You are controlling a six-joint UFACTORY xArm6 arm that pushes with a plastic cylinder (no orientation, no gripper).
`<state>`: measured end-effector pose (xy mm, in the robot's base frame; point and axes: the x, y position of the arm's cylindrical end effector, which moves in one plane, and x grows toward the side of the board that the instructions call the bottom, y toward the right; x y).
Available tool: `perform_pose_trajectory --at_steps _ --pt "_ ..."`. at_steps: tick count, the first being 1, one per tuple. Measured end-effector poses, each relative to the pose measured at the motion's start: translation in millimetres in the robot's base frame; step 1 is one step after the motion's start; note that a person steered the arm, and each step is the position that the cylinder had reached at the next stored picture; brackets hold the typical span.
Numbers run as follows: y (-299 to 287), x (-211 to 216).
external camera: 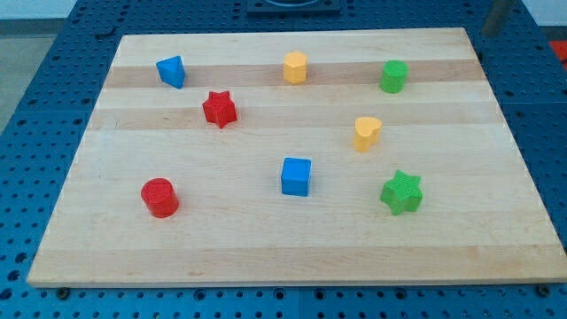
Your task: Point your arm close to the blue triangle
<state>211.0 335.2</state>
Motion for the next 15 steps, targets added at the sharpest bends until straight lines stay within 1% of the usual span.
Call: perform_pose_trajectory --at_steps 2,3,4,5,6,7,8,9,10,11,12,13,14,15 --pt "10 46" --pt "-11 36" --pt "-76 -14" --pt "-86 -19" --pt "-118 -20" --pt "-123 -20" --pt "-174 -17" --pt "-258 -13" --pt "-322 -8" --pt "-361 9" --pt "-370 42" --pt "-374 55" --pt "-404 69" --pt "-447 75"
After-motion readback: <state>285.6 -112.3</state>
